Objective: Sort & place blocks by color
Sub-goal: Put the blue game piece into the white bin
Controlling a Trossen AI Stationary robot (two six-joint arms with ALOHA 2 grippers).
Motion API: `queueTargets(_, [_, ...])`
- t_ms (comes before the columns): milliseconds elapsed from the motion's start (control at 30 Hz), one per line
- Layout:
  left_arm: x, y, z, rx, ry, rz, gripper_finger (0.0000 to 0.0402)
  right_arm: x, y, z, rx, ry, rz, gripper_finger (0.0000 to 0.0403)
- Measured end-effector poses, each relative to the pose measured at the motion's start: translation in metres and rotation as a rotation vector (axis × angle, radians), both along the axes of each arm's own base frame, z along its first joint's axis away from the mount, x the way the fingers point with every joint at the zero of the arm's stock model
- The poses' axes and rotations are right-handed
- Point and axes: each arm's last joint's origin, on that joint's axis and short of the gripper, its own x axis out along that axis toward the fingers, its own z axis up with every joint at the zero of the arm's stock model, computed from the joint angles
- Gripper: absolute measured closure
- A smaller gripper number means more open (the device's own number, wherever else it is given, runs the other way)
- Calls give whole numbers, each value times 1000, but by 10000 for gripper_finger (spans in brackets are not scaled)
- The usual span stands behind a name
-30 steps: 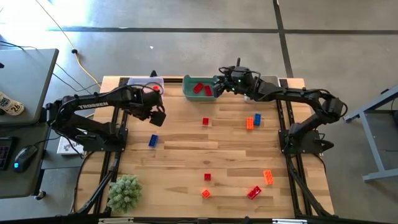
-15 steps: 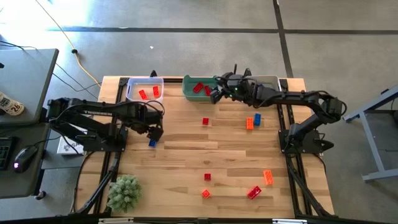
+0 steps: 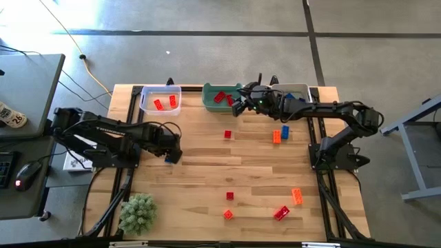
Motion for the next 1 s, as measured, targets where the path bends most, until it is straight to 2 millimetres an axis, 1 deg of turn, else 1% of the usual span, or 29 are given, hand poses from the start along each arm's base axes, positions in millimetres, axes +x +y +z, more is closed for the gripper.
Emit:
queueTargets(367, [0,-6,-17,-6,-51,6,167,0,-1,-1,-4,9,0,160])
queueTargets(500, [-3,-6,-27,-9,-2,26,167,0,-1,-1,-4,12,1,160])
queueTargets(667, [1,-6,-36,4,45,-27,170,-1,-1,-1,-3,16,1,160])
queueTargets(733, [2,-6,-38,14,64,-68,181,-1,-1,-1,-1,16,1,160])
queueTargets(800, [3,-6,-41,16,83,-113,203,-1,-1,-1,1,15,3,160])
queueTargets(933, [5,-5,-42,29,77,-221,265,1,4,-1,14,8,30,160])
queueTargets(1000, [6,-5,-40,34,78,-277,293,3,8,-1,26,-2,77,160])
